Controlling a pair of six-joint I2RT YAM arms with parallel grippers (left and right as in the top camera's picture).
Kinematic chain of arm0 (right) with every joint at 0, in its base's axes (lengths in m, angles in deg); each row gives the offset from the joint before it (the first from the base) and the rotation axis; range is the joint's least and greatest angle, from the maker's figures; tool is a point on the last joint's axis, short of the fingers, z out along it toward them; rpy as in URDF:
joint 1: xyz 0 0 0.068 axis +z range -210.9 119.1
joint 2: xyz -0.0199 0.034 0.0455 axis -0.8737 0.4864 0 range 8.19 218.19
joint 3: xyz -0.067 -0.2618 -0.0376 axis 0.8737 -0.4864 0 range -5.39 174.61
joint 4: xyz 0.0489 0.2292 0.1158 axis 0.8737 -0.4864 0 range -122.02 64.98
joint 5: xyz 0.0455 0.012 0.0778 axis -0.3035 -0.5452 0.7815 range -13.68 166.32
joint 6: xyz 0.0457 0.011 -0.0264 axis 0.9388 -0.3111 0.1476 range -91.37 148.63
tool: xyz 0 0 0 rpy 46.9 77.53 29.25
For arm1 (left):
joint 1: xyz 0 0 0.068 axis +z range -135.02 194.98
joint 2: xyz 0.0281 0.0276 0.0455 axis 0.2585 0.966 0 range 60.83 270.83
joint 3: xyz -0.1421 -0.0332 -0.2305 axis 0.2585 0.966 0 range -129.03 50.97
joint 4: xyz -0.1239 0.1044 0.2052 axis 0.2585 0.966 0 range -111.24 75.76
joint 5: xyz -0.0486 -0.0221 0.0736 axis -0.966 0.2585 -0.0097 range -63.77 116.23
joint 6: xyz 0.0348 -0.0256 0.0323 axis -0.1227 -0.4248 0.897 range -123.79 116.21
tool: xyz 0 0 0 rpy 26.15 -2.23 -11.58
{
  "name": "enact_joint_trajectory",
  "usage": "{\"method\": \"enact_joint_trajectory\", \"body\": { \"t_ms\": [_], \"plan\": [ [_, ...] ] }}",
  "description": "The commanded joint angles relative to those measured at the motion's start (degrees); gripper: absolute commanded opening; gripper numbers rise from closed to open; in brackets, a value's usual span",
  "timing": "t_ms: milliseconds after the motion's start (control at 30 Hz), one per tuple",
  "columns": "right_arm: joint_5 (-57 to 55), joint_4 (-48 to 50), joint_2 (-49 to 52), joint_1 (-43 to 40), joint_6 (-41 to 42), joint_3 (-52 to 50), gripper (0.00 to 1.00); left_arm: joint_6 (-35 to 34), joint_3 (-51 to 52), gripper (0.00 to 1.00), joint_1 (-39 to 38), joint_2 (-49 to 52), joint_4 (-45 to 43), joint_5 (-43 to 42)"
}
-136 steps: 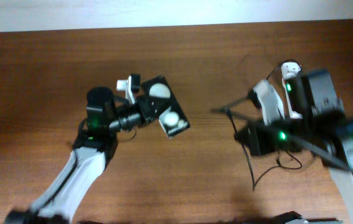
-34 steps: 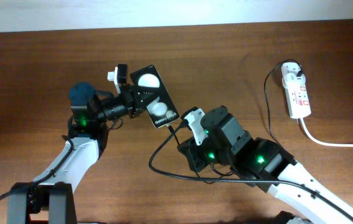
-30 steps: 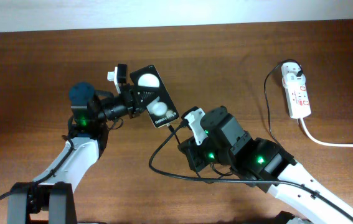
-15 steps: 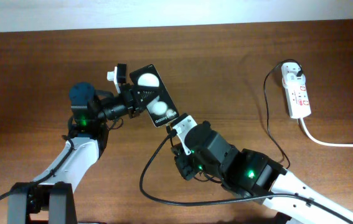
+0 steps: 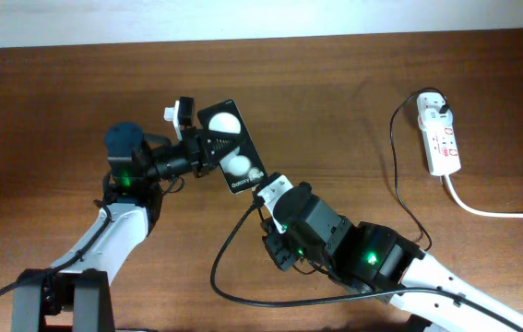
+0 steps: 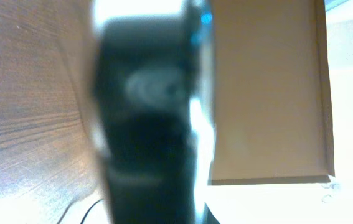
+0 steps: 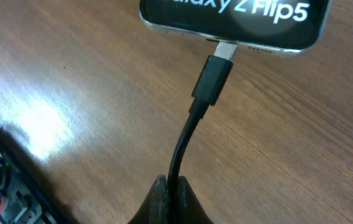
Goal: Plug charger to phone and switch on socket
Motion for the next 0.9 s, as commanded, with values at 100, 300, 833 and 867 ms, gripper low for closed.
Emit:
{"method": "enact_joint_trajectory", "body": {
  "t_ms": [100,300,833,867],
  "plan": [
    [1.25,-0.24,-0.02,-0.48,-2.27,0.79,0.04,0.70,-0.57,0.00,-0.63,-0.02,-0.20,-3.45],
    [1.01,-4.66,-0.04,-0.55,-1.51,1.03,0.04,2.01,-0.57,0.00,-0.35,-0.02,-0.22,-3.39],
    [7.19,-4.04,-0.63,-0.52,0.13,0.83,0.04,2.21,-0.57,0.00,5.46,-0.02,-0.20,-6.97],
    [8.50,-3.50,-0.63,-0.52,-1.11,0.83,0.04,2.21,-0.57,0.00,5.46,-0.02,-0.20,-6.97]
  ]
}}
